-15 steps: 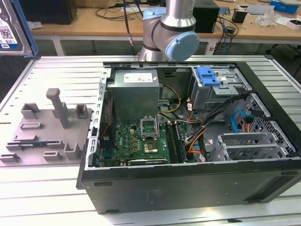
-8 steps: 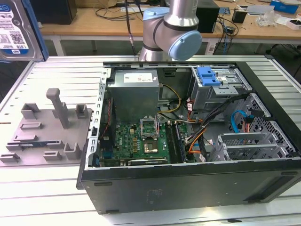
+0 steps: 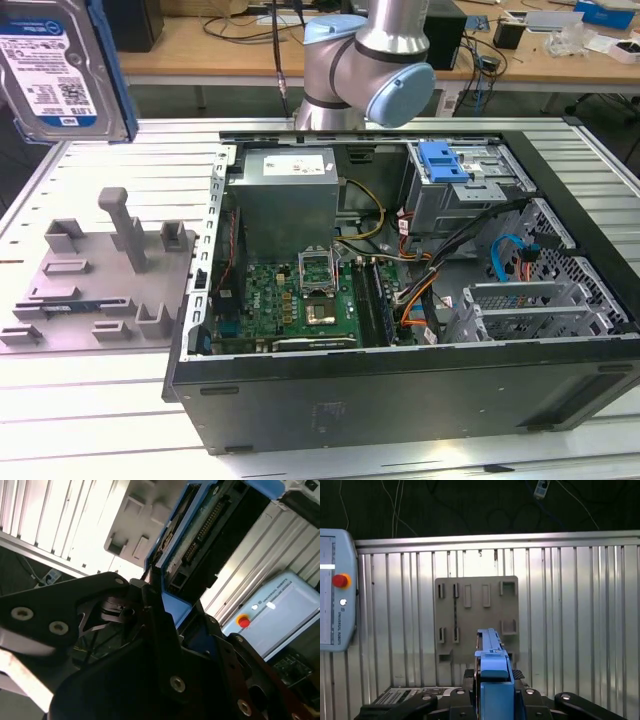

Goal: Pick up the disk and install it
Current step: 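Pick up the disk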

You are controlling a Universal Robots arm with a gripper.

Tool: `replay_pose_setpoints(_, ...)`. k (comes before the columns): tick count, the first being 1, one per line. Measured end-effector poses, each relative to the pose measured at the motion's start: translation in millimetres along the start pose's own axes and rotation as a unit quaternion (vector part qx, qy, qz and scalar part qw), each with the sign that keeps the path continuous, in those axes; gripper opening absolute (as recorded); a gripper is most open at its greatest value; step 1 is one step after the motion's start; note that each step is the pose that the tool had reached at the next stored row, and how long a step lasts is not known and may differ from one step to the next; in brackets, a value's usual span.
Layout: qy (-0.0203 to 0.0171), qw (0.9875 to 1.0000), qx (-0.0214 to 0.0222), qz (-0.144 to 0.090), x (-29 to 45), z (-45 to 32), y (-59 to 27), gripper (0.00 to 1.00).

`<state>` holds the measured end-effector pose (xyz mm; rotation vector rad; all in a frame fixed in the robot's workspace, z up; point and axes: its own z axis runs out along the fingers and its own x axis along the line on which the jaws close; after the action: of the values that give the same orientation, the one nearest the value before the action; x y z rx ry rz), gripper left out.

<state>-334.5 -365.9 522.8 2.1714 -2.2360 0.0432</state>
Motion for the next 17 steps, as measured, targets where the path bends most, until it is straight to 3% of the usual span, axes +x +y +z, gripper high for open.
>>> replay_pose_setpoints(4, 0.0000, 1.0000, 0.0000, 0.000, 8.8, 0.4, -18.2, 0.37)
replay_pose_setpoints(6, 0.0000, 1.0000, -0.0002, 0.000, 18.6, 0.8, -36.6, 0.37)
replay_pose_setpoints(17, 0.0000, 1.0000, -0.0012, 0.000, 45.7, 1.9, -87.7, 0.37)
